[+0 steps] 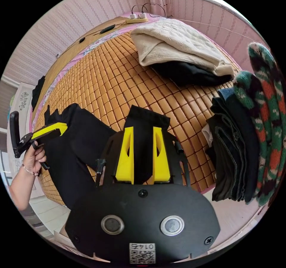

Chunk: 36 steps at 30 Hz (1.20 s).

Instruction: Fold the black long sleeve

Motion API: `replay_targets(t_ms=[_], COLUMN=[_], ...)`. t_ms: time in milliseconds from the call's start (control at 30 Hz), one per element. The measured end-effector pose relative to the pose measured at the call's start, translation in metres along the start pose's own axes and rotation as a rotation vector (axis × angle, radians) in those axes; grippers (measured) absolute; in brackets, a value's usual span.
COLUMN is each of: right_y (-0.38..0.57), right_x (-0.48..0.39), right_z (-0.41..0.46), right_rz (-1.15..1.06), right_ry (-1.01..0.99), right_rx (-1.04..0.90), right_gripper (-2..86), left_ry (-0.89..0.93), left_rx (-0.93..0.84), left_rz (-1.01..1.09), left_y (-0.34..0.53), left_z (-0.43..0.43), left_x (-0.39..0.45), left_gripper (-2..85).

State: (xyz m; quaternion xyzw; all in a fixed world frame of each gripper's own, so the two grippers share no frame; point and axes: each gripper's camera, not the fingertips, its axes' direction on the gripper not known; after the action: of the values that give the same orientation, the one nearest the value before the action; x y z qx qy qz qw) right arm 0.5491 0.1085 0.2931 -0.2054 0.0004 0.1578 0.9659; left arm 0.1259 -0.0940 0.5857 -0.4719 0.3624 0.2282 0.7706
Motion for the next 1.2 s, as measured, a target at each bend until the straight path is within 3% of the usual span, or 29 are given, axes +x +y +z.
replay_targets(t_ms=[100,200,267,400,567,800,1000,1200], right_y=[0.006,0.021,0.038,0.1,0.137,0.136,0.134,0.146], right_x=[0.001,0.012,0.026,0.061,0.087,0.094,0.097,0.1], right_z=[0.006,-0.005,-0.028,-0.063,-0.044,-0.028,-0.034,-0.048], right_rz=[0.003,0.002,0.069,0.24,0.302,0.367,0.444,0.503], right_ry=[0.086,0.006,-0.005,0.157,0.128,0.109,-0.048,-0.019], right_rx=[0.003,0.02,0.071,0.066,-0.103,-0.048,-0.012,-0.059], right_gripper=[0.7,-0.4,-0.3,0.8,5.3,8.6,1.1,0.0], left_ry=[-0.021,-0.034,-0.042,-0.031,-0.034,-0.107,-0.174,-0.142], left_rx=[-0.028,-0.084,-0.08,-0.056,-0.071,-0.053,-0.037,-0.032], left_rz=[-0.005,-0.014,-0.021,-0.023,-0.013,0.0,0.001,-0.008], left_y=[-0.022,-0.034,-0.035,-0.038,-0.047,-0.053,-0.058,-0.051], left_z=[0.022,0.043,0.05,0.055,0.06,0.063,0.06,0.05], left_x=[-0.001,-0.004,-0.006,-0.007,-0.004,0.007,0.014,0.009], left_gripper=[5.7,5.7,5.3,4.8,4.8,1.9,-0.8,-1.0])
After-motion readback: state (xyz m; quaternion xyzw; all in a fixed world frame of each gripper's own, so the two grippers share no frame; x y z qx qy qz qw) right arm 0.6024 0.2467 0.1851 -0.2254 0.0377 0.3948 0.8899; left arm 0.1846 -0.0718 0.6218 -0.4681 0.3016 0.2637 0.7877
